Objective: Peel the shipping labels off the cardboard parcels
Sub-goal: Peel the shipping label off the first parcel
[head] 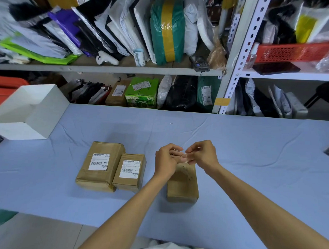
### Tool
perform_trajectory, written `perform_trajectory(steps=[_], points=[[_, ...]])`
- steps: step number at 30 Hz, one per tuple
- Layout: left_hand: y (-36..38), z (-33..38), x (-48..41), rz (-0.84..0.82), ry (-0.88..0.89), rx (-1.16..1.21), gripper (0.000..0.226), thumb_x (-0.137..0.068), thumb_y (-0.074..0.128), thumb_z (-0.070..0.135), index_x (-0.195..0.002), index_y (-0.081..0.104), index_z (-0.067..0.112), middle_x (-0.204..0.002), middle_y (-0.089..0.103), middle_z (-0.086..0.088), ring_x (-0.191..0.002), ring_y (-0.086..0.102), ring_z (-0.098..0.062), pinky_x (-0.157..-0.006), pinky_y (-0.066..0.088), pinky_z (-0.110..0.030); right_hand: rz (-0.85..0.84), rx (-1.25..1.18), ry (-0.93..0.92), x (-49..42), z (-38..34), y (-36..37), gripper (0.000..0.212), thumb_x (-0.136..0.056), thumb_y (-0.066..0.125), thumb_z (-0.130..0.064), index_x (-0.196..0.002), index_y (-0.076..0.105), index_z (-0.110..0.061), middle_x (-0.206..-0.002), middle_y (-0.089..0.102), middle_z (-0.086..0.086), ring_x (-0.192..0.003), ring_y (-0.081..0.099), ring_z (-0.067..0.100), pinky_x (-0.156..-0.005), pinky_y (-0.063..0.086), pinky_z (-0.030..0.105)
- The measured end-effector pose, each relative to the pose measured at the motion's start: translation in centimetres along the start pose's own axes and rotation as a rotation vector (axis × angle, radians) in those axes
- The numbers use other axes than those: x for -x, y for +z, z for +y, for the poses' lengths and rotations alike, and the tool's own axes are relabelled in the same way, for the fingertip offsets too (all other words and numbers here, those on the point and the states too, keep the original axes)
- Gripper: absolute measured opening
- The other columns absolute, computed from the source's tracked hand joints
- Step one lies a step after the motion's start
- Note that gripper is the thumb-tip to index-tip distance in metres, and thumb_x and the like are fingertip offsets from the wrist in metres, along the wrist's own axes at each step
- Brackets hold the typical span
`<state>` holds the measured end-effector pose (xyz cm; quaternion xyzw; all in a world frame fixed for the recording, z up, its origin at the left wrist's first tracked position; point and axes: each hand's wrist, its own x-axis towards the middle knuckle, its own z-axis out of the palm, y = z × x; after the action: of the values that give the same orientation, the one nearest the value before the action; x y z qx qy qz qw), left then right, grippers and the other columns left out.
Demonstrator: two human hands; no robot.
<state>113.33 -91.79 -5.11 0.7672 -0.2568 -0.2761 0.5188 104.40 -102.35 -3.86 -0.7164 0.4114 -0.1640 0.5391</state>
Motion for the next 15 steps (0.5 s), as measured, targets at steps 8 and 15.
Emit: perform_trajectory(steps=[8,15], points=[[-1.0,0.7,-1.0,-0.031,-0.013,0.012,0.023,-0.066,0.087,0.014,-0.078,0.072,0.028,-0.081,0.074,0.003,-0.08,0.07,-0.01,-0.074,0.055,-0.021,-0.096,-0.154,-0.037,-0.1,0.7,0.3,0.01,-0.084,0.065,-0.004,-0.083,0.075,-0.003,-0.078,0.073,0.014,-0.077,0.072,0.025,-0.076,0.06,0.037],[-1.4,0.8,-0.9,0.016,-0.033,0.067,0.025,-0.064,0.087,0.011,-0.082,0.071,0.02,-0.081,0.074,-0.003,-0.076,0.071,-0.011,-0.072,0.058,-0.023,-0.179,-0.301,-0.015,0.3,0.4,0.8,0.018,-0.089,0.056,0.002,-0.097,0.072,0.003,-0.092,0.073,0.016,-0.089,0.071,0.027,-0.082,0.059,0.032]])
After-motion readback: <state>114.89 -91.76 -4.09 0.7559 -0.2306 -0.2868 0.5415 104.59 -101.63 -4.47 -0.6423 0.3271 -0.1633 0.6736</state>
